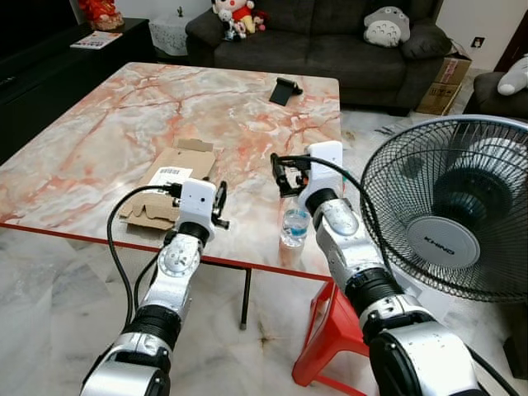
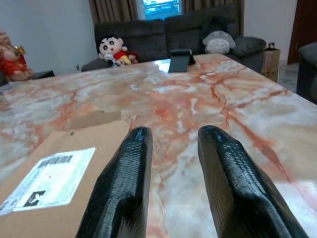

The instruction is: Picking trash to rubbish bin

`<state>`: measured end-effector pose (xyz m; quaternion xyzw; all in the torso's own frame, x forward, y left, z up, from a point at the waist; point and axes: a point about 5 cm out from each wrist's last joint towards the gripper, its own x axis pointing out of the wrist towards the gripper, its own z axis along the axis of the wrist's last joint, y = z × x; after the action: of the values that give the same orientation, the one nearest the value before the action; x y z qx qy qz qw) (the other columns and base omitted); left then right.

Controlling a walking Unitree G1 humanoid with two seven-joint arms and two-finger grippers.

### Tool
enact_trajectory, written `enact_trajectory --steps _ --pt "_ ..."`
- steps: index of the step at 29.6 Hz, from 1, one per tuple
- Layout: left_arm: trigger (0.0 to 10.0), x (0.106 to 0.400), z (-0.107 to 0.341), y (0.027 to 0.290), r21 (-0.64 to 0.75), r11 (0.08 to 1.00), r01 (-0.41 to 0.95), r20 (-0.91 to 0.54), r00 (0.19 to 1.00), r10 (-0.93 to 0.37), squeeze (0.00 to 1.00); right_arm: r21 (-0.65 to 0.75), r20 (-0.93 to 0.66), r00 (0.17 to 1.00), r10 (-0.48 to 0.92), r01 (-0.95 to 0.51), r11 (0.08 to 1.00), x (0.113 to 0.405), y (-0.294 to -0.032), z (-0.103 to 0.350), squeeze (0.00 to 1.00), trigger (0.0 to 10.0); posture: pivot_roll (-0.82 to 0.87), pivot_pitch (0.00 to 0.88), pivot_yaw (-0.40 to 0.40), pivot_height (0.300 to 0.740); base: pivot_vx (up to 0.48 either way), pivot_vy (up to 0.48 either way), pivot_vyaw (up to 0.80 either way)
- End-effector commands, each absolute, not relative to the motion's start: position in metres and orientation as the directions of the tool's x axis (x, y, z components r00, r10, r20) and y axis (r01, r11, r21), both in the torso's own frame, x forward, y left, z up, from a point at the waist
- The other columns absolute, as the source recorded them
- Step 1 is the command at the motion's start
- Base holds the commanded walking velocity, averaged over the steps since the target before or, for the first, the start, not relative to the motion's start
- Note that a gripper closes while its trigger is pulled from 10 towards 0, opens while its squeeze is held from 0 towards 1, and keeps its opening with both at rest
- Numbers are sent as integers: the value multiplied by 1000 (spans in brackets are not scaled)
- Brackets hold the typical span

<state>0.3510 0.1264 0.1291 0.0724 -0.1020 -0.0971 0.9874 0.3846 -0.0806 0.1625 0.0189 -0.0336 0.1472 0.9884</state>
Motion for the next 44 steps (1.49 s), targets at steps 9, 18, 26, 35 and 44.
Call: enact_trajectory --steps 9,18,26,35,44 --pt "10000 349 131 124 168 964 206 178 955 -235 0 36 79 964 252 -256 966 383 -96 164 0 10000 -24 54 -25 740 0 0 0" --pt "10000 348 131 121 168 960 223 172 952 -252 0 47 69 967 244 -248 968 377 -100 161 0 10000 -30 45 -21 740 0 0 0" --pt "10000 348 131 121 177 955 239 166 949 -268 0 69 70 970 232 -237 969 365 -99 156 0 10000 -41 34 -6 740 0 0 0" --pt "10000 347 130 116 175 949 263 156 944 -291 0 71 42 970 240 -243 968 356 -96 150 0 10000 -49 25 0 740 0 0 0" --pt "10000 347 131 112 168 944 284 166 936 -311 0 98 72 959 273 -279 955 351 -88 155 0 10000 -51 2 3 740 0 0 0"
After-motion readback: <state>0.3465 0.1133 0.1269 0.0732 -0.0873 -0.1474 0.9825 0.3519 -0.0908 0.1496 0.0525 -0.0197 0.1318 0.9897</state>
